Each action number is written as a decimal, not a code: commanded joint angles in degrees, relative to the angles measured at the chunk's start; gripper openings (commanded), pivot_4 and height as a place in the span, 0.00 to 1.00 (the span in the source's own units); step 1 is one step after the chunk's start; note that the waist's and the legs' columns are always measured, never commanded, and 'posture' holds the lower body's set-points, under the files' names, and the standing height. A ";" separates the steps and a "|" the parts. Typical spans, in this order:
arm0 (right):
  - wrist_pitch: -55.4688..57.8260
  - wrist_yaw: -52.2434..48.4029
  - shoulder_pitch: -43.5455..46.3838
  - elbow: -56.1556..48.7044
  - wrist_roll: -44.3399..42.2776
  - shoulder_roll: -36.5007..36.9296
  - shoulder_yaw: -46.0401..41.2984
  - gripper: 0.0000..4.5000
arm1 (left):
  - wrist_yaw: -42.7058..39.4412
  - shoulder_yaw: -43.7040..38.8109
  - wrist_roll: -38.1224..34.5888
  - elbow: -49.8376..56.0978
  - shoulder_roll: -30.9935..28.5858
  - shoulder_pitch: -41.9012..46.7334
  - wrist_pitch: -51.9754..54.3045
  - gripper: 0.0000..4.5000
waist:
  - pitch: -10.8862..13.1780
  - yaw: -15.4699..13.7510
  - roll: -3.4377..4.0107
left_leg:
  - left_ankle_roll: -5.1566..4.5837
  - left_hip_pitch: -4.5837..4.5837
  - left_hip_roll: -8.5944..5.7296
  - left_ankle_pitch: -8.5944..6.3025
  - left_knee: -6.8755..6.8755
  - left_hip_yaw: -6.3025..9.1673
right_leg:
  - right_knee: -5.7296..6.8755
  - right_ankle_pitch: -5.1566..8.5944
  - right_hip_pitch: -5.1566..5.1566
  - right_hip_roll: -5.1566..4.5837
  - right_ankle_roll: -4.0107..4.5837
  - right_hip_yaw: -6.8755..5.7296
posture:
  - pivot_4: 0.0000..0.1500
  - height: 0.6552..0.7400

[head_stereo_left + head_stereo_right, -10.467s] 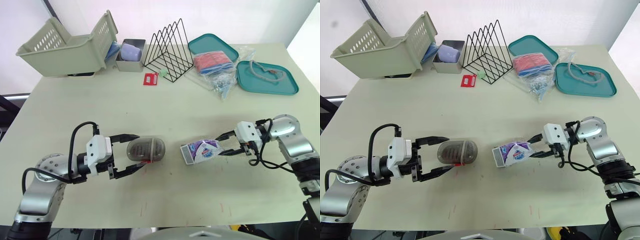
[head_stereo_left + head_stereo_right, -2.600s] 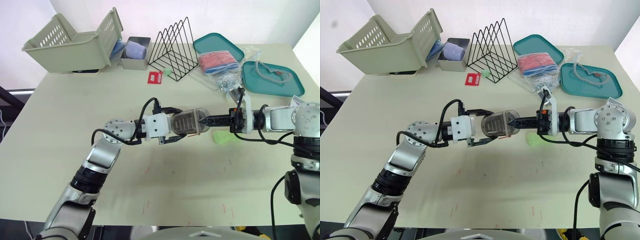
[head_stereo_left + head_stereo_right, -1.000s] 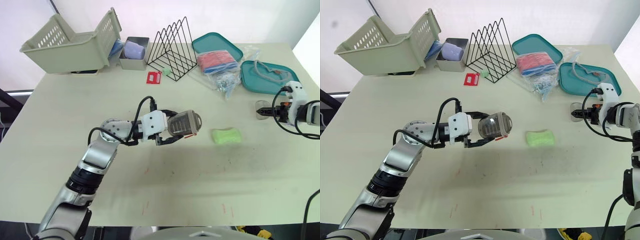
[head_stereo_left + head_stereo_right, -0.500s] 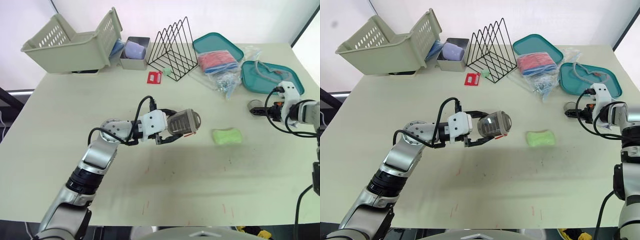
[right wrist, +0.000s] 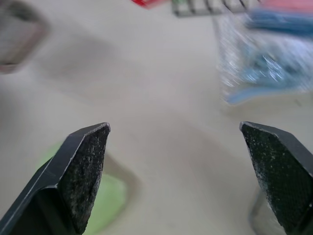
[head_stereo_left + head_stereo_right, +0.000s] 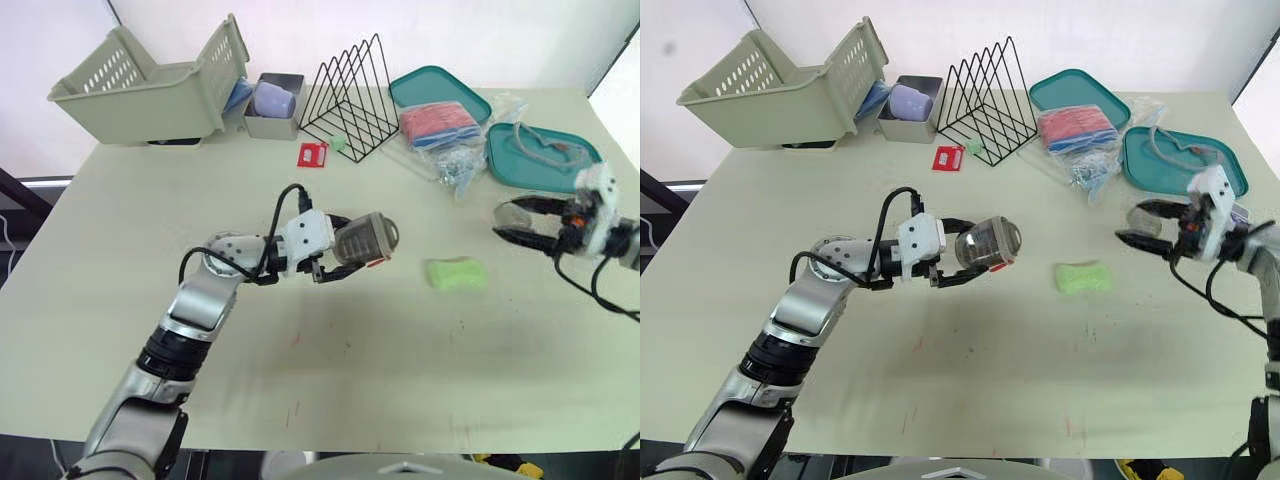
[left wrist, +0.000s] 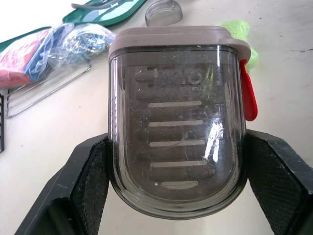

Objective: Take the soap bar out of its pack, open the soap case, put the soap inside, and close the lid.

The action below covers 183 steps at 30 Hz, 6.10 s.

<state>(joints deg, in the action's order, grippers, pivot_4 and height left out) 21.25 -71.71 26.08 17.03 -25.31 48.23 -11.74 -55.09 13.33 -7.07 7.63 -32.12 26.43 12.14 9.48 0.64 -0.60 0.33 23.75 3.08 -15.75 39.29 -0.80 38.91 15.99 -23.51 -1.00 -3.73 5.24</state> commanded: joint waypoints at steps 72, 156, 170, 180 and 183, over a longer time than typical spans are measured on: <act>-51.08 -20.79 -9.21 25.10 -4.08 -3.13 3.67 1.00 | -27.58 12.37 11.05 -11.19 -11.57 21.77 16.67 0.91 | 0.01 0.90 0.09 | 0.24 -0.10 -0.02 0.15 0.08 -0.08 | 0.05 -0.04 0.05 0.01 -0.06 0.15 | 1.00 1.00; -52.25 -20.79 -9.30 23.89 -4.16 -1.33 5.27 1.00 | -25.49 13.68 11.33 -8.30 -16.03 -0.38 22.87 0.91 | -0.93 4.70 1.20 | -0.97 -2.97 -0.04 -0.61 -0.94 -0.40 | -0.16 0.41 1.99 0.42 0.26 1.33 | 1.00 1.00; -52.17 -20.79 -8.80 23.92 -4.16 -1.57 5.84 1.00 | -19.60 11.70 16.55 -15.60 -19.04 -4.63 1.20 0.91 | -1.42 4.73 1.71 | -1.02 -3.25 -0.04 -0.64 -1.04 -0.47 | -0.21 0.42 2.18 0.47 0.27 1.47 | 1.00 1.00; -52.20 -20.79 -8.58 24.18 -3.85 -1.85 6.06 1.00 | -27.85 10.40 8.58 -11.98 -20.60 -4.75 18.33 0.91 | -1.42 5.24 1.65 | -1.59 -3.44 -0.02 -0.98 -1.16 -0.28 | -0.19 0.48 2.20 0.91 0.38 2.05 | 1.00 1.00; -52.27 -20.79 -8.67 24.25 -3.83 -1.91 6.07 1.00 | -27.42 10.20 8.46 -12.11 -20.57 -4.57 18.51 0.91 | -1.44 5.98 1.63 | -1.79 -3.50 -0.02 -1.10 -1.17 -0.17 | -0.17 0.54 2.21 1.04 0.49 2.21 | 1.00 1.00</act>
<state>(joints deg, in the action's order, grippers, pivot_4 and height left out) -30.30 -92.22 16.66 42.33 -28.47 45.91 -5.40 -80.70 18.48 -0.32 -0.85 -51.88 26.21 27.36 8.05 6.62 1.03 -1.48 20.10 3.06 -16.86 38.11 -0.98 38.74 16.54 -21.31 0.05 -3.23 7.46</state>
